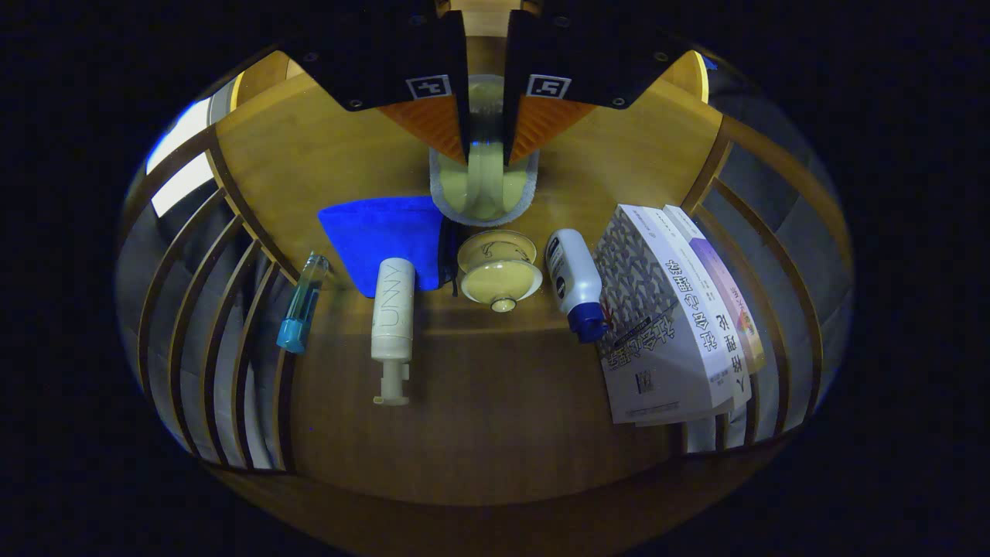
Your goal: Pull open the drawer, take out the items inside it, and place them on the countertop above the cabinet.
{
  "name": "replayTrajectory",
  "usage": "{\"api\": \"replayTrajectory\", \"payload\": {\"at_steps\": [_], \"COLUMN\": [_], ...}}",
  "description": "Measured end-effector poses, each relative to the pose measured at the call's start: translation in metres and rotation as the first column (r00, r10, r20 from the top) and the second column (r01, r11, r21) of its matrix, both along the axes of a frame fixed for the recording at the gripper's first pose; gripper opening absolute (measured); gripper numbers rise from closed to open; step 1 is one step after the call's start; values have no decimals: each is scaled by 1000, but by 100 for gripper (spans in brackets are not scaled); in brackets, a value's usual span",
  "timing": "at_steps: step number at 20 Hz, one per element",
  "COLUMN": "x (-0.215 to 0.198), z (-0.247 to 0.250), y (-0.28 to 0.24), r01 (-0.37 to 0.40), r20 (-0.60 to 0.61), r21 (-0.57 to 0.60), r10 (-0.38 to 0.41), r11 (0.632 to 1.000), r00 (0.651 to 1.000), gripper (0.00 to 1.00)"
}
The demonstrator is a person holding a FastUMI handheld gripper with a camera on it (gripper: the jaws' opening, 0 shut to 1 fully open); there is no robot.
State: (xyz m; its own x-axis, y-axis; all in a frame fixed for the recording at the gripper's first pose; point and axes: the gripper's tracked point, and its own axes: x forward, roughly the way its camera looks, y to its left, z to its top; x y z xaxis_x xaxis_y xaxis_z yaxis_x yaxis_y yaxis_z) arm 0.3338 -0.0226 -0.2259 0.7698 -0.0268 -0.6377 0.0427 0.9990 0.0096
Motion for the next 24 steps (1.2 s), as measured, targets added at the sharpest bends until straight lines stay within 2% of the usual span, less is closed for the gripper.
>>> {"api": "replayTrajectory", "payload": {"at_steps": [6,7,10,15,19,24], "x": [3,0,-16,-72,-128,-216], "z": [-3,0,21,76,135,176], "y": [-3,-2,6,-9,-10,-5], "r01": [-11,-7,-17,12,9,24], "r20": [2,22,108,278,463,581], "r21": [15,24,79,47,38,-11], "r10": [11,7,9,-24,-25,-13], "r11": [1000,1000,997,999,999,1000], "r00": [1000,1000,994,960,886,814], "gripper": [28,32,97,96,96,96]}}
